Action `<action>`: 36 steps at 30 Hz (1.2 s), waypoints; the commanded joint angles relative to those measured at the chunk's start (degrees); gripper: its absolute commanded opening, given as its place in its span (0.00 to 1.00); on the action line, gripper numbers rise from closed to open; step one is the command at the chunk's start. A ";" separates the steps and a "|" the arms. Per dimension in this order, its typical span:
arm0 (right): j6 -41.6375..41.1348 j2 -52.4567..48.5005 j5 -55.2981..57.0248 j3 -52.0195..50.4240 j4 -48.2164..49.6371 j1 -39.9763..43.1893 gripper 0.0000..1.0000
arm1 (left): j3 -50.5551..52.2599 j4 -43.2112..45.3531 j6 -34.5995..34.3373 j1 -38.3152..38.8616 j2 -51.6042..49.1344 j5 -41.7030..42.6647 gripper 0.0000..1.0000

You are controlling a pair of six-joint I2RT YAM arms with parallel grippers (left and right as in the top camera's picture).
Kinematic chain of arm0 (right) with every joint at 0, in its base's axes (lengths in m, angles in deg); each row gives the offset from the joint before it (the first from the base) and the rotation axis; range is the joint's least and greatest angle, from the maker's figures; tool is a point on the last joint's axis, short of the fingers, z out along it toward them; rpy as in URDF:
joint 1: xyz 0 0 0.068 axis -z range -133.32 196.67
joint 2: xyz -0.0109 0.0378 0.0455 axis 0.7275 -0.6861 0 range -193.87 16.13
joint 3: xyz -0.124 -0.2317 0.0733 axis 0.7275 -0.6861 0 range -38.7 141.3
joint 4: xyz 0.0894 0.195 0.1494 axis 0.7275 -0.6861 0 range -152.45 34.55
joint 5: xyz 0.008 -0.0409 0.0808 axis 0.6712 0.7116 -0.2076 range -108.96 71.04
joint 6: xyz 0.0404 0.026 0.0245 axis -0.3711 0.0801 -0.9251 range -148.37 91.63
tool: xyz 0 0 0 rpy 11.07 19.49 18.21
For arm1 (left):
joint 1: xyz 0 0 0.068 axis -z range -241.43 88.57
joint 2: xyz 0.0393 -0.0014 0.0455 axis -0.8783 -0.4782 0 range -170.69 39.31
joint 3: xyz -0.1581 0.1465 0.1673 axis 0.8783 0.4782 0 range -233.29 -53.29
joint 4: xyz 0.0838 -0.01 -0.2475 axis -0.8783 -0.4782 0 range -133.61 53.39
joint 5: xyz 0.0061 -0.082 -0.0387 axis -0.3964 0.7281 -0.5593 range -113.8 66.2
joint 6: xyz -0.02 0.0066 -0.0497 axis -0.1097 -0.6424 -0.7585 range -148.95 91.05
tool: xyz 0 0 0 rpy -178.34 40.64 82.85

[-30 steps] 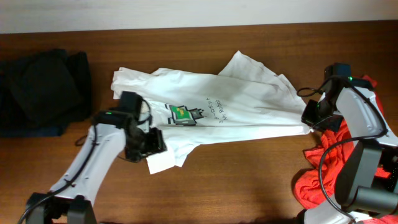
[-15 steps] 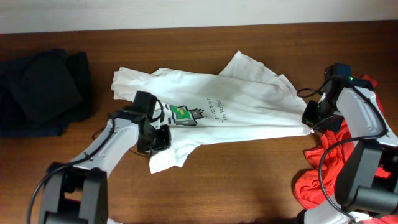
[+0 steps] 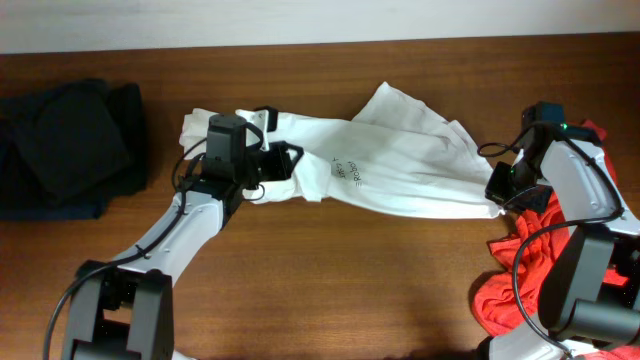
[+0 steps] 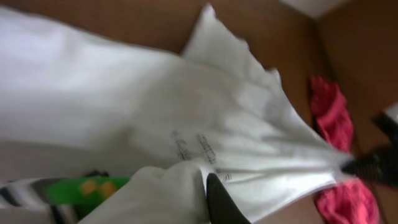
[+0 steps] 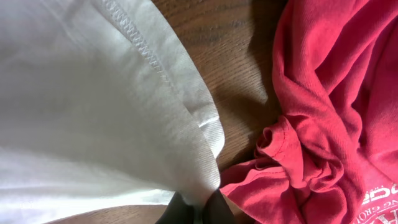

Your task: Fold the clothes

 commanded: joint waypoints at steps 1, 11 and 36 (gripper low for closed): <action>0.00 0.55 1.31 0.48 0.00 0.22 0.04 | -0.37 -0.68 -2.56 0.02 -0.11 -6.51 0.31; 0.00 0.55 1.29 0.48 -0.26 0.22 0.04 | -0.37 -5.60 -2.56 0.09 -0.35 -5.18 0.47; 0.00 0.55 1.31 0.48 -1.31 0.22 0.04 | -5.20 0.92 -2.56 3.61 -8.55 -12.96 0.27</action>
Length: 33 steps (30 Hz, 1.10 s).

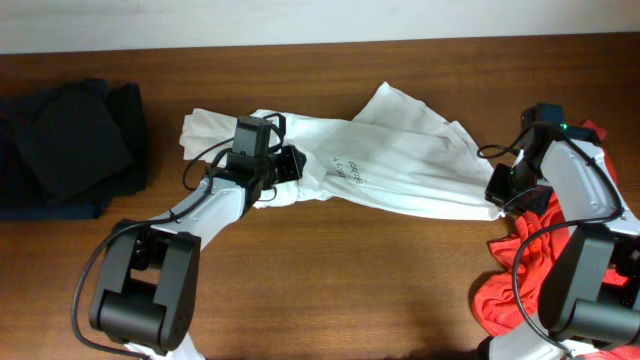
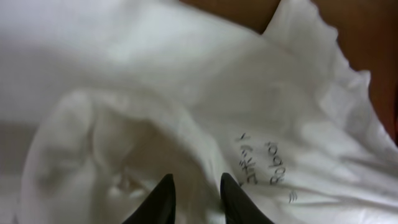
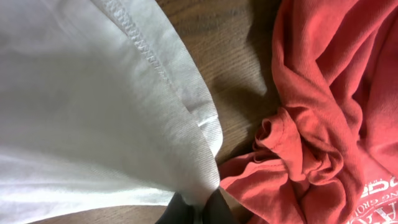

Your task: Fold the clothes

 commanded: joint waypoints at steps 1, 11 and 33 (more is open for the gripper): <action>0.00 0.55 1.33 0.48 -0.02 0.22 0.04 | -0.85 4.52 0.37 0.13 1.64 -0.92 0.28; 0.00 0.55 1.29 0.48 -0.07 0.22 0.04 | -0.85 4.81 0.33 1.68 -0.85 -2.01 0.01; 11.67 13.99 -9.35 56.26 -33.18 0.15 0.04 | -63.69 -66.49 19.30 -34.97 23.50 13.51 0.01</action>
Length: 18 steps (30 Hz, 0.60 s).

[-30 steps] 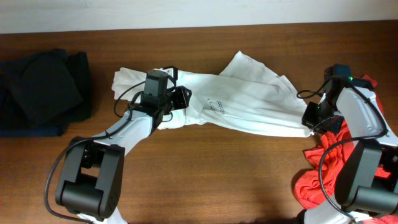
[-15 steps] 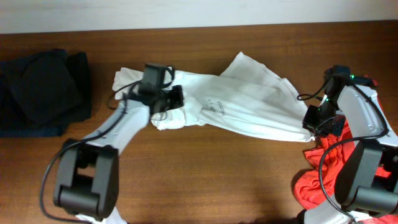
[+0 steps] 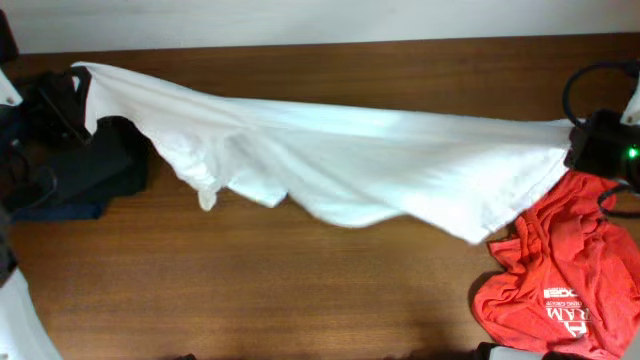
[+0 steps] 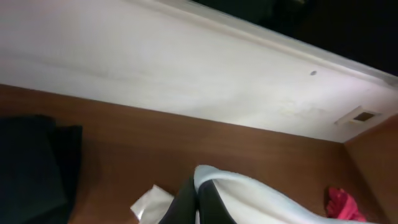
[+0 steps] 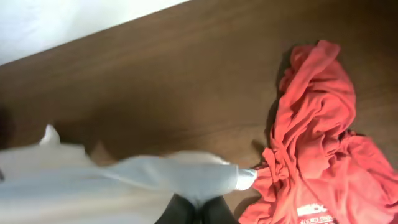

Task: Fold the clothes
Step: 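Lift the shirt with both grippers and lay it flat on the table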

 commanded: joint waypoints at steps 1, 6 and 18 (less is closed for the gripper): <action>2.45 -7.76 -0.26 0.26 1.86 0.42 0.04 | -0.52 2.95 1.01 4.70 -5.99 0.63 0.01; 1.66 -24.09 -2.75 0.26 25.35 -2.75 0.04 | -0.52 25.51 5.66 10.05 -28.11 -1.53 0.01; 0.92 -27.71 7.26 4.42 8.79 -3.34 0.04 | -11.65 -10.29 15.39 5.64 -34.62 9.86 0.01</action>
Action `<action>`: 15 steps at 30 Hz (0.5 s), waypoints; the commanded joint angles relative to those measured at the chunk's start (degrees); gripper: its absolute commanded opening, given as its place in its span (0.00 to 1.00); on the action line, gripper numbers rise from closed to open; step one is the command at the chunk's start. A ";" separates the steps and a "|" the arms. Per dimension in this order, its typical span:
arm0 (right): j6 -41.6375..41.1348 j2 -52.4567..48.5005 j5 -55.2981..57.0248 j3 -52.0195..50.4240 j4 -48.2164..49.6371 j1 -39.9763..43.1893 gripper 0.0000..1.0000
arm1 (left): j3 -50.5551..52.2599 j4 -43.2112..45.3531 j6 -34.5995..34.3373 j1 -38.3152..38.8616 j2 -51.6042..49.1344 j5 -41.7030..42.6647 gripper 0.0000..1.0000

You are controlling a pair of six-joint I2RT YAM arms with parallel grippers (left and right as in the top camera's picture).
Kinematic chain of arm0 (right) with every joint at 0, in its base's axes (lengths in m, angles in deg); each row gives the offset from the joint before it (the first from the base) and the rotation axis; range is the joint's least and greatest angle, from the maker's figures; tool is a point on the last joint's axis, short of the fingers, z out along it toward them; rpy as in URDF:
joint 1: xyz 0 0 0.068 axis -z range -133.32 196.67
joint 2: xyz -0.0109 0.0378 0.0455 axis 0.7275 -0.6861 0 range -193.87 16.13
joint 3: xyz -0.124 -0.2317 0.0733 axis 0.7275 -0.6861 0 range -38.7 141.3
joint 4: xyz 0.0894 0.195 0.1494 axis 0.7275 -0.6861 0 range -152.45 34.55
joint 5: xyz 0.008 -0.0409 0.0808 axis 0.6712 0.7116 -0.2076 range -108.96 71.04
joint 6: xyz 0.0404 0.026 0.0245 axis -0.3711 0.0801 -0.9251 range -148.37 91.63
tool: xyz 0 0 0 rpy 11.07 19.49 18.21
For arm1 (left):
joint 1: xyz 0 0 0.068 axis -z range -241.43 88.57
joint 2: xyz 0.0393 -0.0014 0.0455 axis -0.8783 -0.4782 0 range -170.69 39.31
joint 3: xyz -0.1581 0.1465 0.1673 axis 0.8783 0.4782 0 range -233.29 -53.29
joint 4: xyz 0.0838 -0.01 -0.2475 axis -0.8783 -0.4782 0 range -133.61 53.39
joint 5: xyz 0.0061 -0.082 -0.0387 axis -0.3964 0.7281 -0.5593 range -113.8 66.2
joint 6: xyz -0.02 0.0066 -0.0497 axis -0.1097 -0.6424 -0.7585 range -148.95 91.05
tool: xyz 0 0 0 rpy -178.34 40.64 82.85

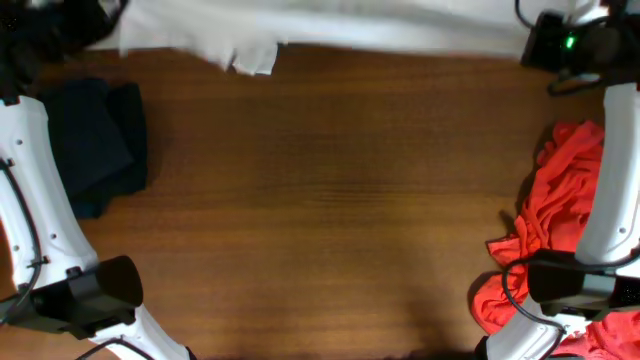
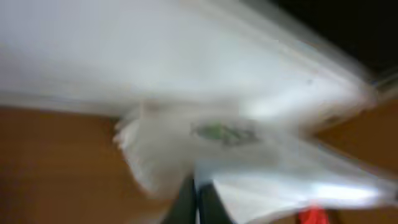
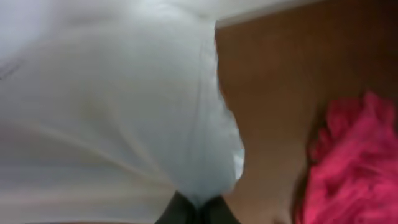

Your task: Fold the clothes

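The white shirt (image 1: 330, 25) hangs stretched out along the far edge of the table, high off the wood, with a small flap (image 1: 255, 57) dangling at its left. My left gripper (image 2: 196, 193) is shut on its left end, blurred in the left wrist view. My right gripper (image 3: 198, 208) is shut on its right end, the white cloth (image 3: 124, 112) spreading above the fingers. In the overhead view the left gripper (image 1: 45, 25) sits at the top left corner and the right gripper (image 1: 548, 40) at the top right.
A dark folded garment (image 1: 85, 145) lies at the table's left edge. A crumpled red shirt (image 1: 555, 220) lies at the right edge, also in the right wrist view as a red shirt (image 3: 354, 162). Brown tabletop (image 1: 320, 220) spreads between them.
Both arms have moved toward the far edge with the white shirt held between them. The shirt was draped across the table's middle; now it is stretched flat along the top.
The white shirt lay bunched on the table, the right gripper shut on its right end and the left gripper at its left part. The left gripper was then open over a fold. Then both held it spread wide, and now it is raised at the far edge.
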 commanded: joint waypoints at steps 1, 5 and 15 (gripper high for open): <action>2.47 -2.54 6.19 -8.31 -6.75 0.85 0.04 | 4.87 -19.85 19.65 4.28 -3.26 -4.79 0.01; 2.47 -2.78 7.52 -28.09 -7.10 0.87 0.04 | 25.59 -25.27 23.74 10.64 -5.05 -13.07 0.01; -4.22 4.02 9.84 -63.87 -6.78 0.96 0.04 | 58.99 -21.51 15.26 6.99 11.45 -25.42 0.01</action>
